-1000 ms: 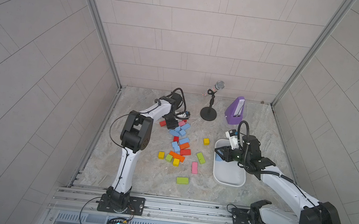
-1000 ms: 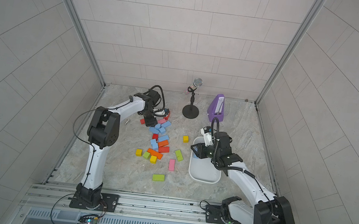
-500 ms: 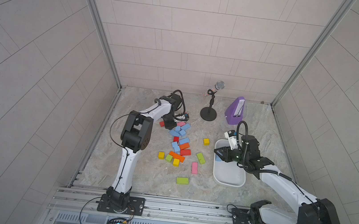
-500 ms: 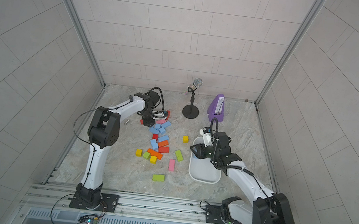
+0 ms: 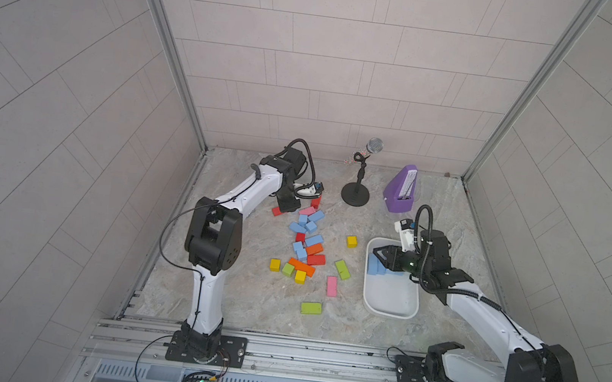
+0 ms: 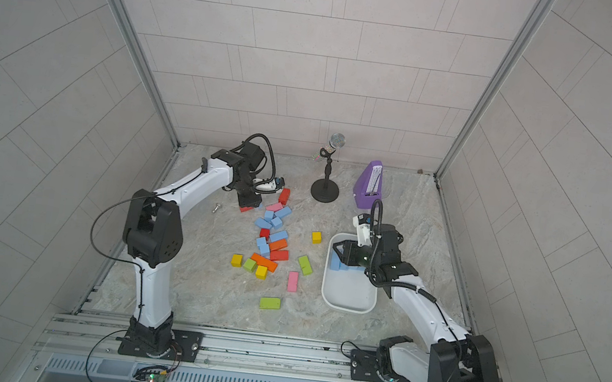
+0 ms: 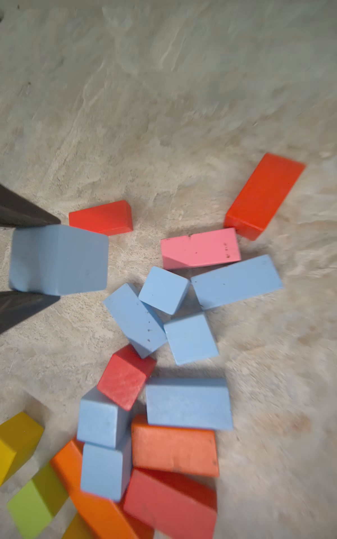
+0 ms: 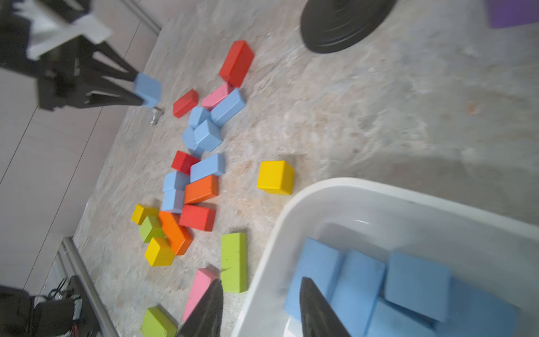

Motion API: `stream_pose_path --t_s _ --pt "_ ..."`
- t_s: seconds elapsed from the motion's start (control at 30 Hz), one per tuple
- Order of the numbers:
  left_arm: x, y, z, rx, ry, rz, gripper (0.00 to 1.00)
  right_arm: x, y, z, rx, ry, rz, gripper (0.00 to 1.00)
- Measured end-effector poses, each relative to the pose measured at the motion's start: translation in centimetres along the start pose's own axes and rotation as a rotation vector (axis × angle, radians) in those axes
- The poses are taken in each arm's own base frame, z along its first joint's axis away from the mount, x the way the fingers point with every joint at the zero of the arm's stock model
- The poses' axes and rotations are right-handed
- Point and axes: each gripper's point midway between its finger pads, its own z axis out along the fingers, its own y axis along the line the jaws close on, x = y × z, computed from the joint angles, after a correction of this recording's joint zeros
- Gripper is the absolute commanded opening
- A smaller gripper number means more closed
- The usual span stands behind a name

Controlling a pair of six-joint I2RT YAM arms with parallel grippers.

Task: Pick out the blue building blocks
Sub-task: Pick up the building block from the center of the board, then place the building block in the storage box.

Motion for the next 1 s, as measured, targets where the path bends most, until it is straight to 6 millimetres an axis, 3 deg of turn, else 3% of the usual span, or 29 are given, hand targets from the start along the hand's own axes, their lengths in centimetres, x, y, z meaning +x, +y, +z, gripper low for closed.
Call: stream_pose_path --t_s 0.13,0.27,0.47,0.67,0.8,1.0 --pt "-3.6 -2.4 -2.0 0.026 -0.104 0.069 0.27 -0.3 -1.3 -0.9 0.011 -0.027 0.067 0.47" --pt "-7.2 -6.6 -2.3 0.105 -0.185 0.2 0.27 0.0 0.2 -1.0 -0.078 -0.018 0.1 0.48" --pt "-10.7 -11.7 -3.1 0.217 -0.295 0.345 0.23 -1.2 2.9 -1.5 -0.214 -0.046 0.131 0.52" --pt "-11.4 -13.2 -3.6 0.27 -0.346 0.379 0.24 -1.3 6.7 -1.6 -0.322 -0.016 0.125 0.54" --pt "-10.9 -14.1 -4.0 0.281 -0.352 0.408 0.24 -1.6 9.3 -1.3 -0.38 0.01 0.122 0.56" --pt "-10.8 -15.1 -6.4 0.266 -0.394 0.451 0.24 -1.9 12.0 -0.3 -0.448 0.041 0.157 0.57"
